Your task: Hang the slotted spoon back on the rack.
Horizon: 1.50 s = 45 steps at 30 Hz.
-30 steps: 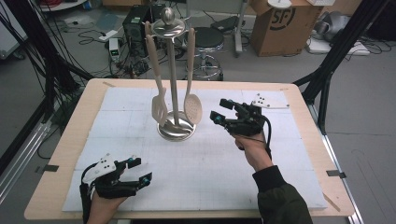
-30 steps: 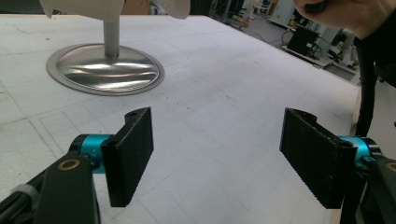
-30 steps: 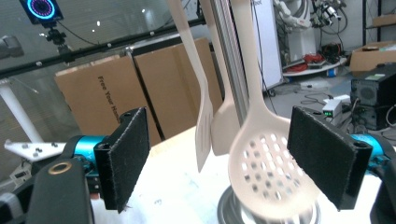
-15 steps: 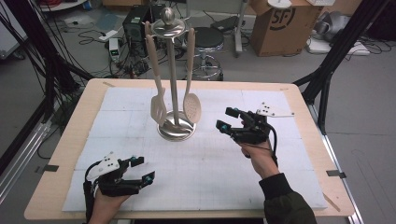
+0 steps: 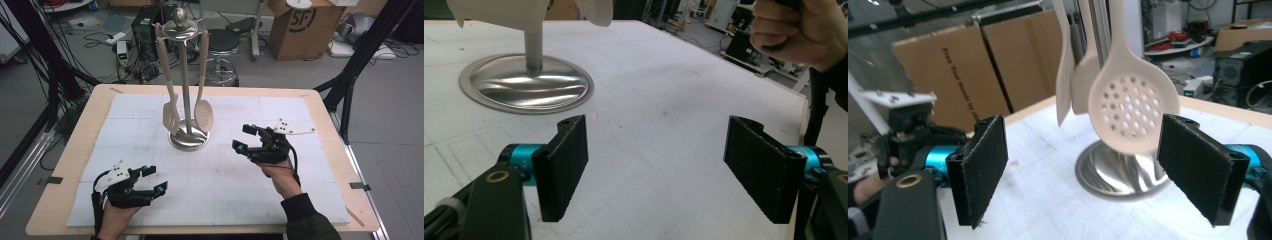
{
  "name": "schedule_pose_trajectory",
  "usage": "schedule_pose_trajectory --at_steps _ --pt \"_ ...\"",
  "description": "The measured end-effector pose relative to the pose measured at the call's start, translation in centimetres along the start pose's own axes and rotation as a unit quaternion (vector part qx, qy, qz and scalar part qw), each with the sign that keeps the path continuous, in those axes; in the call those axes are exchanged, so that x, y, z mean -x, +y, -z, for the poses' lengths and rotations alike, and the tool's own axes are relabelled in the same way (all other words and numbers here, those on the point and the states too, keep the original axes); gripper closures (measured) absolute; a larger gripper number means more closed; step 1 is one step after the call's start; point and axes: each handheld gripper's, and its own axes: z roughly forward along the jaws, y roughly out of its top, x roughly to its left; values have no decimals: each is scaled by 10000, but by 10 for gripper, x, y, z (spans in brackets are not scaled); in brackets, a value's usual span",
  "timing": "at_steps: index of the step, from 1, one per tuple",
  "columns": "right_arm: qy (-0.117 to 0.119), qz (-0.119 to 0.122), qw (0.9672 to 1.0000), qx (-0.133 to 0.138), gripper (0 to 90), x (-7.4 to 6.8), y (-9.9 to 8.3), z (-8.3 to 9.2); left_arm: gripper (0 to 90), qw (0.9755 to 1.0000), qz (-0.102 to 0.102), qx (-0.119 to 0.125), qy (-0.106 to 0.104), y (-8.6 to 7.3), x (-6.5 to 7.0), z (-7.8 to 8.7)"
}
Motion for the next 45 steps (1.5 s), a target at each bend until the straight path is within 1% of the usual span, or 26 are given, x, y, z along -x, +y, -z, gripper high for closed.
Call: schedule_pose_trajectory --at_steps 1,4,6,8,12,15,17,18,20,23,26,29,30,32,33,37,40,45 --pt "-19 6 10000 -36 197 0 -2 2 262 10000 19 11 -1 0 0 -1" --pt "-85 -8 10000 -36 195 -1 -8 8 263 10000 45 35 -24 1 -1 -2" --pt "-83 -117 9999 -2 195 1 -12 13 263 10000 43 51 -20 1 -1 -3" --pt "-160 -170 9997 -15 195 3 -17 18 262 10000 47 47 -17 1 -1 -4" --pt "-275 -186 9994 -39 195 5 -25 28 262 10000 51 60 -26 1 -1 -7" --pt "-303 -224 9993 -21 195 5 -30 32 259 10000 33 60 -17 2 -2 -8" --pt "-352 -219 9991 -35 194 6 -32 35 259 9999 38 102 -21 3 -3 -9" --pt "-377 -199 9991 -44 193 6 -33 36 259 9999 46 123 -15 3 -3 -9" --pt "-376 -249 9990 -78 193 7 -35 37 258 9999 56 129 -21 3 -4 -9" --pt "-427 -338 9983 -199 191 8 -39 36 258 9999 61 129 -16 3 -4 -9" --pt "-444 -493 9975 -254 190 9 -44 36 258 9999 63 109 -19 2 -4 -9" --pt "-463 -607 9966 -315 189 9 -49 36 258 9999 62 101 -29 2 -4 -10" --pt "-432 -647 9964 -331 189 10 -51 37 258 9999 60 99 -26 2 -4 -10" --pt "-448 -675 9961 -336 189 11 -55 38 258 9999 60 91 -9 2 -4 -10" --pt "-433 -743 9957 -342 189 11 -56 38 258 9999 71 87 -10 1 -4 -11" --pt "-462 -745 9956 -329 189 11 -61 41 258 9999 76 68 -6 1 -4 -11" --pt "-488 -719 9956 -349 189 10 -64 44 258 9999 135 93 -31 1 -6 -12" --pt "-503 -701 9957 -328 189 8 -67 46 258 9999 129 104 -45 0 -6 -11"
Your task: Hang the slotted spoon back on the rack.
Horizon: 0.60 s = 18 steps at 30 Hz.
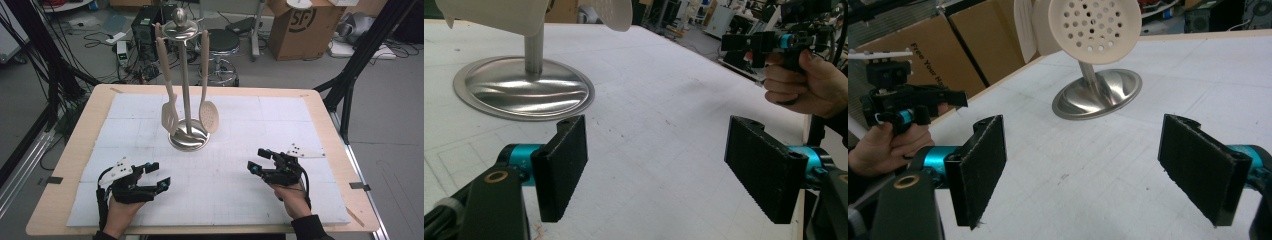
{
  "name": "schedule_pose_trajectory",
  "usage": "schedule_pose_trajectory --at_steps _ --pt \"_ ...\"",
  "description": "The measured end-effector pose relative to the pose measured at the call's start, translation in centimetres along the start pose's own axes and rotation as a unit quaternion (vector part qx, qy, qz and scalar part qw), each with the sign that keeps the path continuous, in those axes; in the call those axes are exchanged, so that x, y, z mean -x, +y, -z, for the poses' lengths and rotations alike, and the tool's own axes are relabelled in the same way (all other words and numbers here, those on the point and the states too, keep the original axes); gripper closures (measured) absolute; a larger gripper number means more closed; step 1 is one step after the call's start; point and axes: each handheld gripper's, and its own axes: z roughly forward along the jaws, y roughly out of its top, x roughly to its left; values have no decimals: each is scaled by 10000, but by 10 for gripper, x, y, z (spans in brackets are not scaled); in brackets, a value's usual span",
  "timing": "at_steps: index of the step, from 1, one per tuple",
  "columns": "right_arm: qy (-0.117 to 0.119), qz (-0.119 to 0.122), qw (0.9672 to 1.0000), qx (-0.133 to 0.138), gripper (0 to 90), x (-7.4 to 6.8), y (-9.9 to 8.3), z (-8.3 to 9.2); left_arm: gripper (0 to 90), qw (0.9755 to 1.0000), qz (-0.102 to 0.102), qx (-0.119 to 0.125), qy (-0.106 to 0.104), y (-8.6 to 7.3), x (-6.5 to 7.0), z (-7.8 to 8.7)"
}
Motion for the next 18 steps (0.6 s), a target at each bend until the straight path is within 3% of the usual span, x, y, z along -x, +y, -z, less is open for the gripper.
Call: schedule_pose_trajectory --at_steps 18 --pt "-129 -43 9999 -89 189 3 -11 3 258 10000 -2 9 0 -1 -2 1"
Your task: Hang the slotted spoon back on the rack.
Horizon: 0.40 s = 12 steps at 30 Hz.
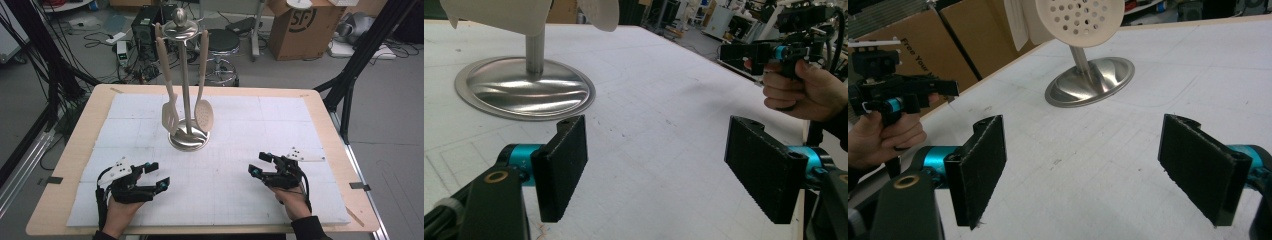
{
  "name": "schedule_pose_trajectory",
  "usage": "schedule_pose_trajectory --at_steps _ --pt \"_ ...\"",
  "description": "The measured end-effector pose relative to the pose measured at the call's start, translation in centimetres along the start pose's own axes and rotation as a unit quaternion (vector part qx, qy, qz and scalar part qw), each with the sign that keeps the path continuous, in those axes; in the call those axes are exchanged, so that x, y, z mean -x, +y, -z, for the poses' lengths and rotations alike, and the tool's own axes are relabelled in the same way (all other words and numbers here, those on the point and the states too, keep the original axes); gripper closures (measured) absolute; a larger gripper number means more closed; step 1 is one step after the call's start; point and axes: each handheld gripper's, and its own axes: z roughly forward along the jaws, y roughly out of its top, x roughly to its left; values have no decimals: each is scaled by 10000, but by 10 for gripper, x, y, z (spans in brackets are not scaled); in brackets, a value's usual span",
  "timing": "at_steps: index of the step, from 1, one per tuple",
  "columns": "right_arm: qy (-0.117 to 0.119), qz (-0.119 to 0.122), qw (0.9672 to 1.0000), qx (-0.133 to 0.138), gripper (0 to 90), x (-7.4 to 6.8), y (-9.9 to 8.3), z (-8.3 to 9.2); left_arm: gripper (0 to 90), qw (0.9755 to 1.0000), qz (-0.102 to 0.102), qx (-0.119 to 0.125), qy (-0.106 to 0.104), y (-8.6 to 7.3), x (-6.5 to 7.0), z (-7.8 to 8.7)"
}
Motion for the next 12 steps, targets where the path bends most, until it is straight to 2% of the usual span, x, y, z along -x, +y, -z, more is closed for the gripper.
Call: schedule_pose_trajectory --at_steps 12 --pt "123 -27 9999 -15 187 -3 -2 -5 258 10000 3 2 -14 0 -1 1"
